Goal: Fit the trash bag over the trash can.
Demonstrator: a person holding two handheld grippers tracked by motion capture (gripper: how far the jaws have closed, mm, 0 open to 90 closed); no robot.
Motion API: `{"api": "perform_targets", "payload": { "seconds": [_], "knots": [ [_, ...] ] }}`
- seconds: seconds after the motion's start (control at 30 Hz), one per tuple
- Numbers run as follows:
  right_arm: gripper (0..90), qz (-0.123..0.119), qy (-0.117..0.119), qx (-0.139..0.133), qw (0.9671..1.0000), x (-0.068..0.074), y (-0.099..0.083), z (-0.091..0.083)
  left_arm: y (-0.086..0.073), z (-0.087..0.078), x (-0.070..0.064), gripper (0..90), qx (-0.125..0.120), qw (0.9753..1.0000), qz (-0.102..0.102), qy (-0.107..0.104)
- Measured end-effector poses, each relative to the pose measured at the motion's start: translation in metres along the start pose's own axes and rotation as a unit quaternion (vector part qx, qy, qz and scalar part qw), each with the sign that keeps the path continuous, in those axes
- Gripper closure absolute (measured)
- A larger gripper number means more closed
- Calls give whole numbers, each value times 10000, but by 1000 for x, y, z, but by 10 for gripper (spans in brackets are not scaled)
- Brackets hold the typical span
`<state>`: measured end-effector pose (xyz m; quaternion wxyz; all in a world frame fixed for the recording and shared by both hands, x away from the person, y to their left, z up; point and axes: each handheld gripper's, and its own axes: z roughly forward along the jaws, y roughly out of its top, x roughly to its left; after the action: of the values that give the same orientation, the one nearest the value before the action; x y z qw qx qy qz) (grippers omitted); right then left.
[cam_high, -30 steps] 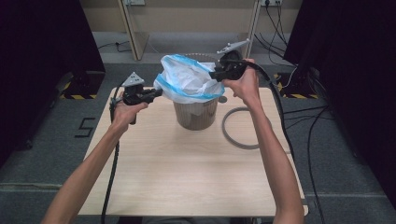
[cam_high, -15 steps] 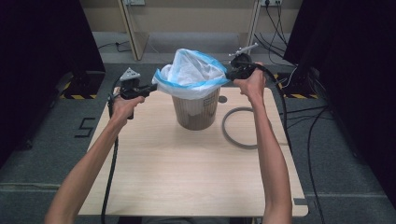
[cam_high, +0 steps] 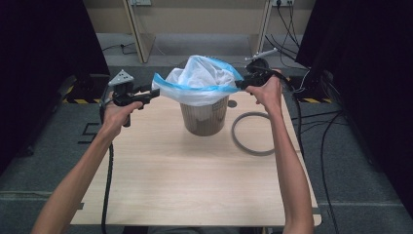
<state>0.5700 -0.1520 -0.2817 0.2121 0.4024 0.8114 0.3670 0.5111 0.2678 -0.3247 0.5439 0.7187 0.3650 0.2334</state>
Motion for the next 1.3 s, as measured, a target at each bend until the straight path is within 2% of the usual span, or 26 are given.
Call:
{"api": "perform_targets", "payload": {
  "seconds": [0.1,0.23,0.27,0.33,0.43,0.63,0.67,0.7,0.73,0.77,0.8,0.83,0.87,0.93,1.03,1.1,1.13,1.23,1.27,1.3],
  "knots": [
    [523,39,-12,-57,10000,2,4,-5,7,-3,-5,400,-7,10000,17,0],
    [524,-22,81,33,10000,6,4,-2,17,-3,-22,398,-128,9995,289,-52],
    [524,-22,81,33,10000,6,4,-2,17,-3,-22,399,-128,9995,289,-52],
    [541,-59,55,60,9999,8,4,-1,19,2,-31,399,-57,9991,387,-164],
    [561,-133,90,150,9998,12,1,-1,22,12,-42,399,-45,9991,350,-220],
    [565,-198,193,243,9993,14,-3,-3,21,22,-50,401,31,9984,449,-330],
    [581,-221,216,281,9991,16,-4,-3,20,23,-51,425,54,9982,499,-335],
    [601,-343,248,352,9985,19,-7,-4,18,25,-53,546,94,9971,670,-359],
    [601,-343,248,352,9985,19,-7,-4,18,25,-53,590,94,9971,670,-359],
    [604,-367,250,355,9984,19,-8,-5,17,26,-54,590,125,9964,751,-372],
    [598,-360,253,330,9985,19,-9,-7,12,27,-56,699,208,9952,845,-438],
    [598,-360,253,330,9985,19,-9,-7,12,27,-56,728,208,9952,845,-438],
    [569,-315,252,307,9987,18,-9,-8,8,27,-59,754,293,9941,932,-467],
    [555,-271,247,298,9989,17,-9,-9,6,27,-60,786,324,9938,959,-465],
    [516,-81,215,234,9995,13,-7,-11,0,30,-61,805,474,9923,1003,-548],
    [502,-63,195,243,9995,11,-7,-10,-2,31,-59,815,496,9926,961,-553],
    [504,-58,193,241,9995,10,-7,-8,-3,30,-58,814,437,9936,885,-556],
    [525,-80,208,278,9994,13,-9,-6,-2,28,-57,799,411,9937,888,-551],
    [582,-179,262,286,9991,16,-11,-4,0,26,-57,783,402,9939,871,-541],
    [592,-224,282,298,9989,18,-12,-3,1,25,-57,766,363,9946,831,-497]
  ]
}}
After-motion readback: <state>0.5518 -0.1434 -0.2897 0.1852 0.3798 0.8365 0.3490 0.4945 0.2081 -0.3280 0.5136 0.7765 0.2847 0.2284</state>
